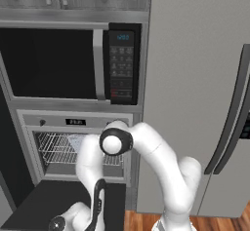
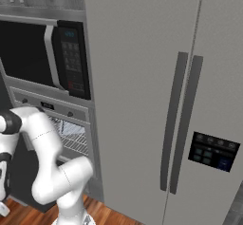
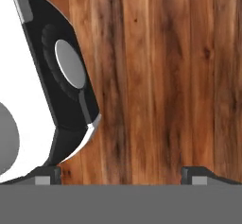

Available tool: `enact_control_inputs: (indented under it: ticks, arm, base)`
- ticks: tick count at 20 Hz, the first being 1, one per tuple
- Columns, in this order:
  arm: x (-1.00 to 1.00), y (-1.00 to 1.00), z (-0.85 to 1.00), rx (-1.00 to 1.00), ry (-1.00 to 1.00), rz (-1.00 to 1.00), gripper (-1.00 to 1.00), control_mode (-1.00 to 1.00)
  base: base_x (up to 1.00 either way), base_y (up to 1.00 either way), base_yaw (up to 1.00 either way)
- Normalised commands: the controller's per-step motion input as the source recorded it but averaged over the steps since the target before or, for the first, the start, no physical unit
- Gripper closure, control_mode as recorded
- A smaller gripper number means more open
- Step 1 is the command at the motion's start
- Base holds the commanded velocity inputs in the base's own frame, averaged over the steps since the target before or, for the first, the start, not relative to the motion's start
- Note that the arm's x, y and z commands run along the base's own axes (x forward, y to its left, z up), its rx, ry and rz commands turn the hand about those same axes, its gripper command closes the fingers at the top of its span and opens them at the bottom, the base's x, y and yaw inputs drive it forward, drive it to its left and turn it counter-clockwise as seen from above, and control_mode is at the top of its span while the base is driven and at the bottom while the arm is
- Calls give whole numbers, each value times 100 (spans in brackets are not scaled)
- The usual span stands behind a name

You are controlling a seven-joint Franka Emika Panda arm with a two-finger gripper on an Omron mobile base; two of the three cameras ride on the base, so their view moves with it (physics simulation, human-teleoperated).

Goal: Take the baked cake out of the oven and place it on the plate for cooling. Then close the oven door.

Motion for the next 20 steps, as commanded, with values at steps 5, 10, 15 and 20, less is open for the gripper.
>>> enact_control_inputs:
  ticks: [5, 10, 15, 20]
  arm:
    - [38, 1, -26, -1, -25, 0, -100, -100]
    - [31, 0, -32, -3, -22, 0, -100, -100]
    - [14, 23, -27, 0, -28, 0, -100, -100]
    - [28, 15, -18, 0, -15, 0, -100, -100]
  base:
    - [0, 0, 0]
    - [0, 0, 0]
    - [0, 0, 0]
    - [0, 0, 0]
